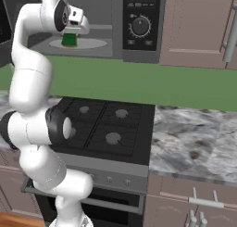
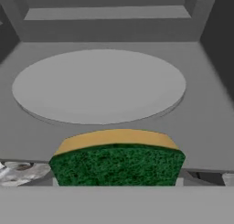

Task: Place the sponge inside the microwave to prepare for sanitizing.

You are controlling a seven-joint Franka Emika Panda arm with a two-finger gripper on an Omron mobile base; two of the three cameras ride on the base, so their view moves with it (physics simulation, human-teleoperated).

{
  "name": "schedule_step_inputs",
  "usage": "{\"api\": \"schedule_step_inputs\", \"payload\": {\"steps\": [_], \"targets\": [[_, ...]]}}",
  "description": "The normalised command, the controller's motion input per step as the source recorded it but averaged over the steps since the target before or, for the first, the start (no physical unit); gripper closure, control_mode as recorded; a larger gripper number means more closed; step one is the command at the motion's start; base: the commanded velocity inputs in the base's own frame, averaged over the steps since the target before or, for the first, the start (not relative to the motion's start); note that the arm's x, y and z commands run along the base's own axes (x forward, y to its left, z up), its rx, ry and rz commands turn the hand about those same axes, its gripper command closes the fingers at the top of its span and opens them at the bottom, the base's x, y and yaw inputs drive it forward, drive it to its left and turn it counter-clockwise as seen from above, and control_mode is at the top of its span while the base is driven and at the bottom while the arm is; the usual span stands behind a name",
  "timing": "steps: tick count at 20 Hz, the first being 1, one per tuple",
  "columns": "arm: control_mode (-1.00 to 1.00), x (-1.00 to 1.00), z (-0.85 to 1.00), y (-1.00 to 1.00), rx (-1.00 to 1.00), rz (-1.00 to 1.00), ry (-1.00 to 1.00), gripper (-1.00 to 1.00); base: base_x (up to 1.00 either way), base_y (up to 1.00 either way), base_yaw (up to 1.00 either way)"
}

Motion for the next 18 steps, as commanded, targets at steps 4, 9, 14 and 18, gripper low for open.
{"api": "schedule_step_inputs", "payload": {"steps": [4, 9, 14, 18], "targets": [[-1.00, 0.35, -0.15, 0.19, 0.00, 0.00, 0.00, 1.00, 0.00, 0.00, 0.00], [-1.00, 0.44, -0.19, 0.06, 0.00, 0.00, 0.02, 1.00, 0.00, 0.00, 0.00], [-1.00, 0.52, -0.25, 0.00, 0.00, 0.00, 0.05, 1.00, 0.00, 0.00, 0.00], [-1.00, 0.39, -0.09, 0.00, 0.00, -0.02, 0.06, 1.00, 0.00, 0.00, 0.00]]}}
